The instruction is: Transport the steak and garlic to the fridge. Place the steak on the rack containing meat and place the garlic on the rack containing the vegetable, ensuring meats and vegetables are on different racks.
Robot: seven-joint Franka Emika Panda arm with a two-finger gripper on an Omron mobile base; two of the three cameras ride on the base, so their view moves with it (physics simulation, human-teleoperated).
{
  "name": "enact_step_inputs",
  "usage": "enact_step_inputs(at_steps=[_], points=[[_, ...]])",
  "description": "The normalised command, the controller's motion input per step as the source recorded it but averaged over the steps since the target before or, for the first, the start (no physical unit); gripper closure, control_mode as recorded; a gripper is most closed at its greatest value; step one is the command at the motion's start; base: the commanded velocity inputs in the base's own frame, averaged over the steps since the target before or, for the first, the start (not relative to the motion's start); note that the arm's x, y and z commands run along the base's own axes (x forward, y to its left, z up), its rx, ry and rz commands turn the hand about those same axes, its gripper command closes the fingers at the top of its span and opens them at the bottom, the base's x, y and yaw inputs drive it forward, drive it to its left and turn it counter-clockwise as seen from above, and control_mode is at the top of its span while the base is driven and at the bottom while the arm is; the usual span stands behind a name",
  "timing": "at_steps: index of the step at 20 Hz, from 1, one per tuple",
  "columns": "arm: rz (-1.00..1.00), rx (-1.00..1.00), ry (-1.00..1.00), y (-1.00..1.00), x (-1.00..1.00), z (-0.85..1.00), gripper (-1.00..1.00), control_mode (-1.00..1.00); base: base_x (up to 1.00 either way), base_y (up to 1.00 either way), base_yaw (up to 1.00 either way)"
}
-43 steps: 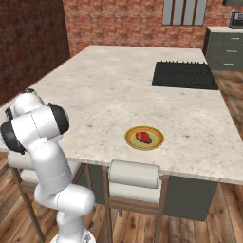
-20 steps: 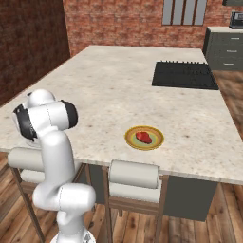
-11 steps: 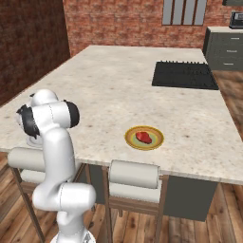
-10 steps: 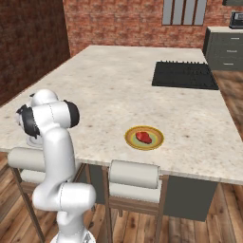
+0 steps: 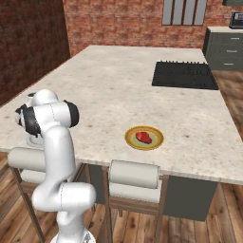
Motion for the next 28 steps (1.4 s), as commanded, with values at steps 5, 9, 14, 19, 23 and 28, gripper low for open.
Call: enact_step_inputs(at_steps=[5,9,14,19,23,28], points=[[0.0,0.0,0.0,0.0,-0.16,0.0,-1.0,-1.0,0.0,0.0,0.0],[0.0,0.0,0.0,0.0,-0.19,0.0,-1.0,-1.0,0.0,0.0,0.0],[0.0,0.0,0.0,-0.01,-0.02,-0.01,-1.0,-1.0,0.0,0.0,0.0],[0.0,0.0,0.0,-0.14,0.01,-0.04,-1.0,-1.0,0.0,0.0,0.0],[0.0,0.0,0.0,-0.19,0.0,-0.01,-1.0,-1.0,0.0,0.0,0.0],[0.0,0.0,0.0,-0.01,0.0,-0.01,-1.0,-1.0,0.0,0.0,0.0]])
